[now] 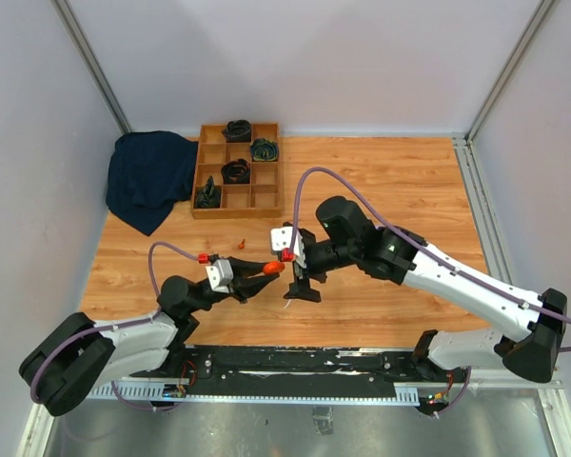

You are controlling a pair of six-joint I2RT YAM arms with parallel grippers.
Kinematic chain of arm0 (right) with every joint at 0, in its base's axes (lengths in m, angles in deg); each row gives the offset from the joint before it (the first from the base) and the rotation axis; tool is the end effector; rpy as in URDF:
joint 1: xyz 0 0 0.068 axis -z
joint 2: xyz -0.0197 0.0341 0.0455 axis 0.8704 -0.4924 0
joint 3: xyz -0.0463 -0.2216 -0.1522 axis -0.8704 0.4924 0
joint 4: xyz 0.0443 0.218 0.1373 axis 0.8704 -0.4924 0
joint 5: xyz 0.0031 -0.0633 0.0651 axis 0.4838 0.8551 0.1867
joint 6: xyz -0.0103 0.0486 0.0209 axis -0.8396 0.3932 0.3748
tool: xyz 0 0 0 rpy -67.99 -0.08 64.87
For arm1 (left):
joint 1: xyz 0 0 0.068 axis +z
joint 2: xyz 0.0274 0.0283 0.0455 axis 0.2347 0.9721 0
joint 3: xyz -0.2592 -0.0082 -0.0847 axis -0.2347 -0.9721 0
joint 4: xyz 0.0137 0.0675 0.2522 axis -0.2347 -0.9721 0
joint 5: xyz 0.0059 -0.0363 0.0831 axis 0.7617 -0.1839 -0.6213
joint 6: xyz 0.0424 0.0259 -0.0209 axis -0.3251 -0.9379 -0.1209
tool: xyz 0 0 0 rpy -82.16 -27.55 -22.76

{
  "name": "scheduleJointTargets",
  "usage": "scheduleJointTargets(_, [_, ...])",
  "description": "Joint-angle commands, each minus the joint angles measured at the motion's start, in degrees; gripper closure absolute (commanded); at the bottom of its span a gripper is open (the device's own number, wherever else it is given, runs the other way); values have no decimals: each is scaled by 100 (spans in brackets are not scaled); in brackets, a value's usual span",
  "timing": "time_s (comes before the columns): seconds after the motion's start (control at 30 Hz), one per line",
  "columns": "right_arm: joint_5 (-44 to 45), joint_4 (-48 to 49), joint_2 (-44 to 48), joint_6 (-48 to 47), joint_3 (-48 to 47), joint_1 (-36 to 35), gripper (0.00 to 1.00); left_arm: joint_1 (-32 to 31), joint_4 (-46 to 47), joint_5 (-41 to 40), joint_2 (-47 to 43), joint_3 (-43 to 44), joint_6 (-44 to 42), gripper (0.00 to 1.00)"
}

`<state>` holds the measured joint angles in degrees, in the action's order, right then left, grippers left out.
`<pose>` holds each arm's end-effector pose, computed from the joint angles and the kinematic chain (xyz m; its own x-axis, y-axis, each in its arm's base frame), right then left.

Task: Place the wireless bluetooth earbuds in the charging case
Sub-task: Close the charging case, then place the charging case at the center of the board.

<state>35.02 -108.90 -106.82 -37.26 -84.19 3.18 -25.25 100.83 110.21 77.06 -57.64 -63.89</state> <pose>0.1319 0.2411 0.3561 0.1676 -0.4166 -0.8935 -0.9839 -0.1276 -0.1251 0.1159 -0.1153 0.1945 0.1952 -0.2085 -0.9583 0.9186 0.3813 0.1041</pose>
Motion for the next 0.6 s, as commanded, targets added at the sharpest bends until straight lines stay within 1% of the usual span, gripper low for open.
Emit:
scheduleJointTargets(0.0, [786,58,239,269,120,37,5,-37,-95,-202,193,-200,102,98])
scheduleJointTargets(0.1, [1472,269,400,685,293,37,4,-37,-232,-261,417,-39,381,97])
scheduleJointTargets(0.2, [2166,380,567,1053,524,52,3,-37,-383,-406,663,164,886,97])
scheduleJointTargets(0.33, [2697,578,875,1508,1008,143,3,-37,-862,-528,975,587,1719,97])
scheduleJointTargets(0.47, [3259,967,1232,2054,1622,188,3,-37,-1641,-509,1367,1132,2453,93])
scheduleJointTargets(0.57, [3694,1222,1492,2429,2044,197,3,-39,-1876,-532,1734,1378,3047,89])
